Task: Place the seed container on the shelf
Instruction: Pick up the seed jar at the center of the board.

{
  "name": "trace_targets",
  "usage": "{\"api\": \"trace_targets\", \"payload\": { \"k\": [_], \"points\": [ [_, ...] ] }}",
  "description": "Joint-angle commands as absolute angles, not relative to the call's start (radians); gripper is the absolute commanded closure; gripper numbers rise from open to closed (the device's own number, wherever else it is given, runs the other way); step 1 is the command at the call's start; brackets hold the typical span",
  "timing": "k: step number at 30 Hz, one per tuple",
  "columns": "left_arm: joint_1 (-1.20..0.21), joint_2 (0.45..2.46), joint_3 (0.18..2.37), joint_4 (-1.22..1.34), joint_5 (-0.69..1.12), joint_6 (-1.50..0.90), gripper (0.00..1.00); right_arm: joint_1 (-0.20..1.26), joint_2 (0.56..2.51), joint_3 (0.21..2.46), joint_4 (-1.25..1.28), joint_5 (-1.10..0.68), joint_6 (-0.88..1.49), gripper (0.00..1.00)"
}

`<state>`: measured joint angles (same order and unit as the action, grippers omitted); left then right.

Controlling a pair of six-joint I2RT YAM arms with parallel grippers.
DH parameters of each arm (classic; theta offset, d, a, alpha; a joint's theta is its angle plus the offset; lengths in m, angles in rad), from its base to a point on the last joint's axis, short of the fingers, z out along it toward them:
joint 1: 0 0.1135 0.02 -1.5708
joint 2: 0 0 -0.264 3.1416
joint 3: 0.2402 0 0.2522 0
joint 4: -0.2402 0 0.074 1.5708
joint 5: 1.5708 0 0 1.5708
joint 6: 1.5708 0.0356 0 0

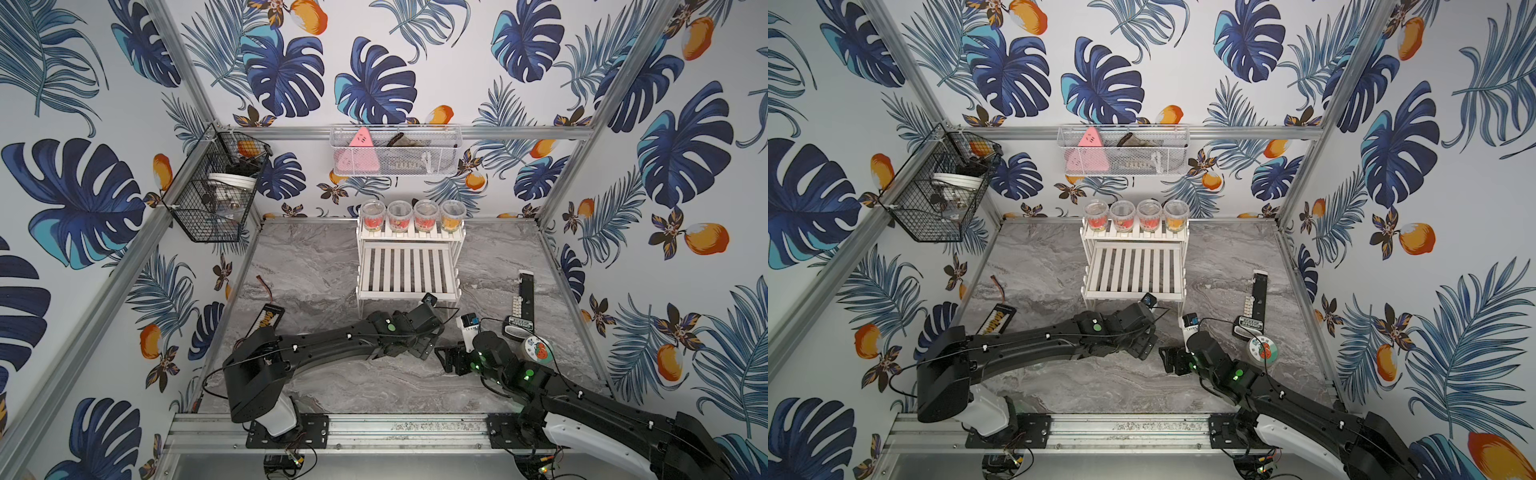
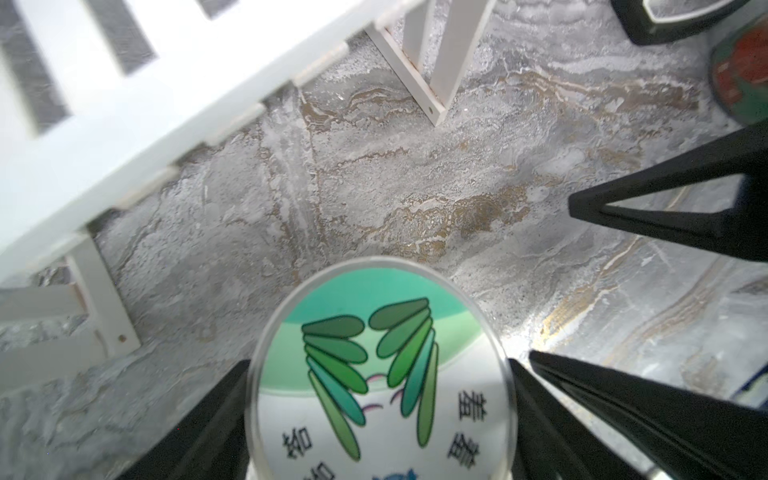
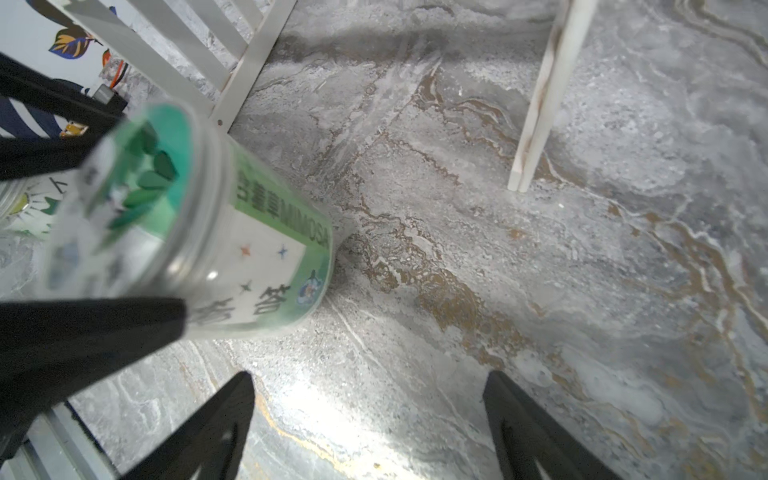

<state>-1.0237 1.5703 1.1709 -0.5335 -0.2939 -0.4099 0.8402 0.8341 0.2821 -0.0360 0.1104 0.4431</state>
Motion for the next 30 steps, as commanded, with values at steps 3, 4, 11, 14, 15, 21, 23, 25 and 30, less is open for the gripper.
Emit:
{"api": "trace_targets", "payload": {
  "k": [3, 4, 11, 14, 15, 21, 23, 25, 30],
  "points": [
    [-1.022, 1.493, 1.291, -0.797, -0.341, -0.570, 0.26, 0.901, 0.837, 0.291, 0.150, 0.109, 0.218, 0.11],
    [-1.021, 1.482, 1.314, -0.833, -0.342, -0.589, 0.27, 0.917, 0.840, 0.291, 0.184, 0.120, 0.182, 0.11],
    [-1.021, 1.449, 1.470, -1.038, -0.333, -0.644, 0.28, 1.001, 0.959, 0.287, 0.551, 0.135, -0.083, 0.10],
    [-1.022, 1.448, 1.497, -1.077, -0.343, -0.645, 0.29, 1.006, 1.023, 0.298, 0.698, 0.091, -0.126, 0.08],
    [-1.022, 1.443, 1.499, -1.077, -0.346, -0.644, 0.28, 1.006, 1.041, 0.302, 0.735, 0.075, -0.134, 0.07],
    [-1.021, 1.412, 1.493, -1.056, -0.390, -0.652, 0.29, 1.006, 1.141, 0.347, 0.811, -0.002, -0.093, 0.06],
    [-1.022, 1.409, 1.495, -1.055, -0.407, -0.652, 0.29, 1.008, 1.155, 0.347, 0.833, -0.049, -0.076, 0.06],
    [-1.019, 1.401, 1.492, -1.052, -0.422, -0.650, 0.29, 1.008, 1.152, 0.349, 0.810, -0.066, -0.057, 0.06],
    [-1.017, 1.373, 1.444, -0.992, -0.404, -0.647, 0.32, 1.008, 1.173, 0.352, 0.851, -0.054, 0.017, 0.06]
  ]
}}
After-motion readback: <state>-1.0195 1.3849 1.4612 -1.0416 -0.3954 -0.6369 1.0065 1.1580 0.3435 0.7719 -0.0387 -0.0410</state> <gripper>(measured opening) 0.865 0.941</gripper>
